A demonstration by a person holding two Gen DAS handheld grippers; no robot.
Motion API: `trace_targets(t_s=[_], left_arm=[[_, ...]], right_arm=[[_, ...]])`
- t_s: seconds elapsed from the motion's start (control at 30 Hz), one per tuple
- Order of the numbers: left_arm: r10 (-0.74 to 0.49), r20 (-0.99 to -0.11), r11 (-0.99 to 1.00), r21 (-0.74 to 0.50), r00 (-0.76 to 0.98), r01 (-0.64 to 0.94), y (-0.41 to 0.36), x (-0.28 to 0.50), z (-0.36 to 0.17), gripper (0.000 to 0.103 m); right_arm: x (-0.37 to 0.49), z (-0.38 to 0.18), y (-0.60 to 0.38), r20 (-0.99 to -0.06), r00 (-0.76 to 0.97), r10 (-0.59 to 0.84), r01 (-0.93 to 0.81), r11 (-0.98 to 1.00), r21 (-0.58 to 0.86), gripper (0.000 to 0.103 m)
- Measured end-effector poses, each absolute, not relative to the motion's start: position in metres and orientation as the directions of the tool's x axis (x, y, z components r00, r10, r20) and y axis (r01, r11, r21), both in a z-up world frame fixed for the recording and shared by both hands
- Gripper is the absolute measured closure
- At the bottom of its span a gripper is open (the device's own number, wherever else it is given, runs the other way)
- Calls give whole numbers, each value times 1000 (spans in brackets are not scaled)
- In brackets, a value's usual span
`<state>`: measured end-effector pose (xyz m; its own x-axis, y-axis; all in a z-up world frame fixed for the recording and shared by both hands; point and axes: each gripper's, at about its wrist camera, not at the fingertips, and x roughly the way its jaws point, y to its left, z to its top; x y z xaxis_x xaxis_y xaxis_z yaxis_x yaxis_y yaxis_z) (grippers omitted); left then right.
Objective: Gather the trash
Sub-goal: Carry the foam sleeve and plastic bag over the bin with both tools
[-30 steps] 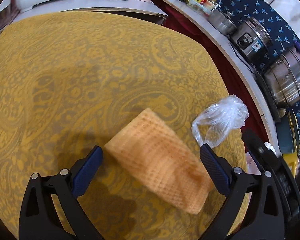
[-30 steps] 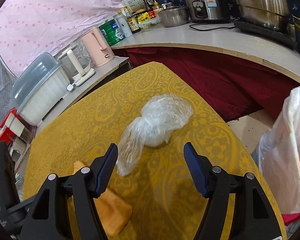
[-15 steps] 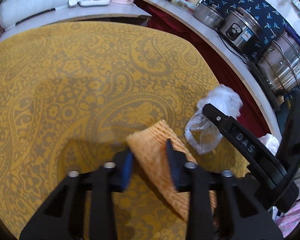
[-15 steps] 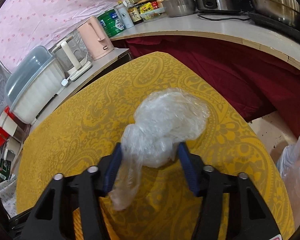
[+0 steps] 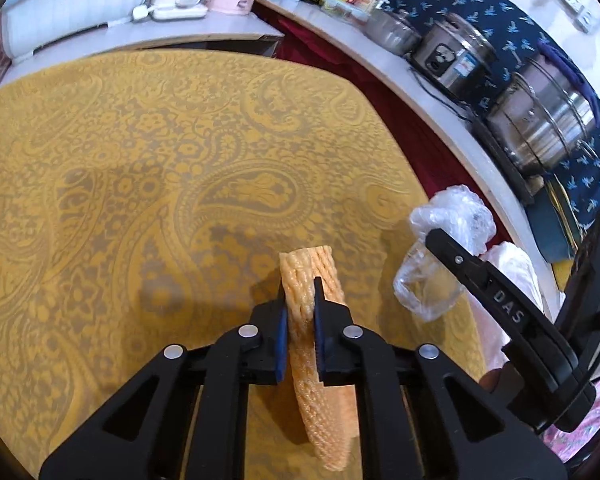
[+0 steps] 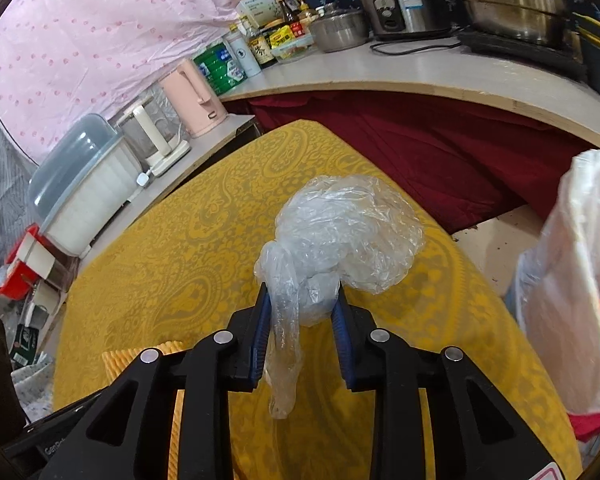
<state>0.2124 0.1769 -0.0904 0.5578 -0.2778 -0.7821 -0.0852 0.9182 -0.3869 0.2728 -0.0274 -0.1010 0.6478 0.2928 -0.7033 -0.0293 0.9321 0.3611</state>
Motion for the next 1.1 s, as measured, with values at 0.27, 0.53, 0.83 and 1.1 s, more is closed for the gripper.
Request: trace_targets(t_s=[0.27,0.53,0.83,1.1], left_arm=[[-279,-754,931,-364,595,-25,149,170,-53,93],[-289,-732,941,-336,618,42,115,134,-29,93],[-314,-712,945,-297,628,136,68,115,-7,93],[-349,-701,937,-274,622,216,27,112,7,93]], right_arm=[[209,-67,-55,-662,693,284,-21,927,375,76],[153,-45,-88,-621,738,264,0,920,392,76],[112,-30,-129,-585,778,229,37,913,406,76],[94,-17,-170,-564,805,182,85,906,415,76]])
